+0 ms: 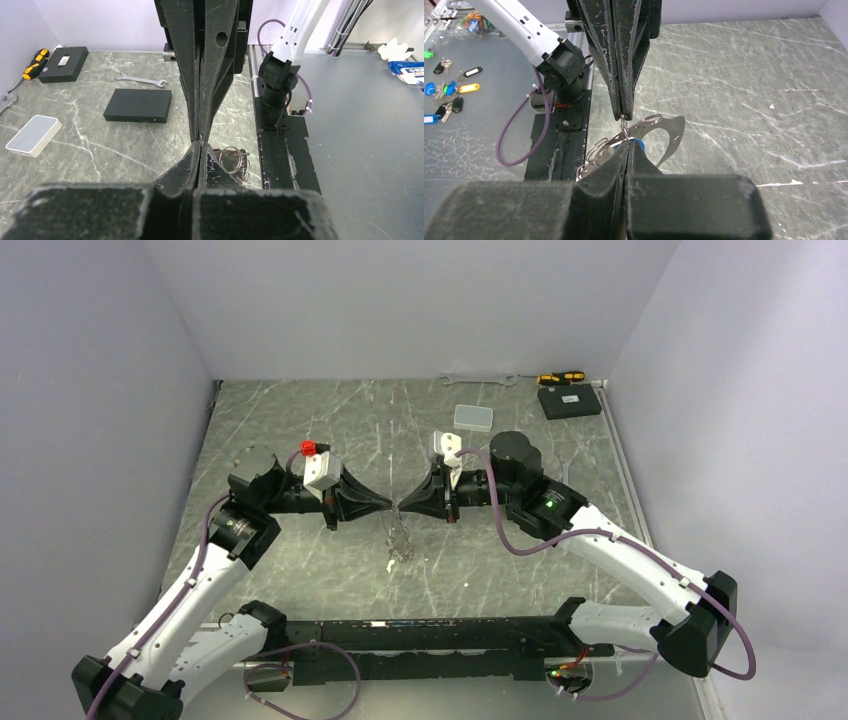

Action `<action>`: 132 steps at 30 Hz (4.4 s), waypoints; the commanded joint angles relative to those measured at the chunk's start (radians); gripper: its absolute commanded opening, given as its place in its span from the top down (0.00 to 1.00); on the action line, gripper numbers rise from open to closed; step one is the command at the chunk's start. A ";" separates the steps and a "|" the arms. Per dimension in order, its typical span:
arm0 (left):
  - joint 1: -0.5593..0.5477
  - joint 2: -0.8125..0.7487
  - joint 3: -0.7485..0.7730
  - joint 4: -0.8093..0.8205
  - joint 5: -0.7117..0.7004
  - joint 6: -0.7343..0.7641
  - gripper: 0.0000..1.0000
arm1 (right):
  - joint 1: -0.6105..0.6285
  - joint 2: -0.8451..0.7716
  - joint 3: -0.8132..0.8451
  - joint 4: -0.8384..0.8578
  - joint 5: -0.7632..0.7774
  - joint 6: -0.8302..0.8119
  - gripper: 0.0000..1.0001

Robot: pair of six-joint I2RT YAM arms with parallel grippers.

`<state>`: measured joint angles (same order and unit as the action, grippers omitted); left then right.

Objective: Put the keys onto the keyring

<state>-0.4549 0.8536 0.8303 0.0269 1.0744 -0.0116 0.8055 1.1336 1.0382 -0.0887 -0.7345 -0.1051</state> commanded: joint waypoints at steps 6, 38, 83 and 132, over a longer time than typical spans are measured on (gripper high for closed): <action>0.004 -0.031 0.006 0.031 -0.018 -0.001 1.00 | -0.003 -0.003 0.020 0.028 -0.010 -0.013 1.00; 0.020 -0.076 -0.005 0.035 -0.087 -0.001 1.00 | -0.001 -0.004 -0.001 0.007 -0.008 -0.013 1.00; 0.057 -0.203 -0.217 0.610 -0.703 -0.422 1.00 | 0.107 0.116 -0.029 0.288 0.320 0.017 0.98; 0.056 -0.141 0.012 0.155 0.015 -0.253 1.00 | 0.116 -0.086 -0.084 0.241 0.078 0.073 0.52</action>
<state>-0.4023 0.7238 0.8474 0.0788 1.0847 -0.2192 0.9211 1.0348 0.9722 0.0093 -0.6266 -0.0982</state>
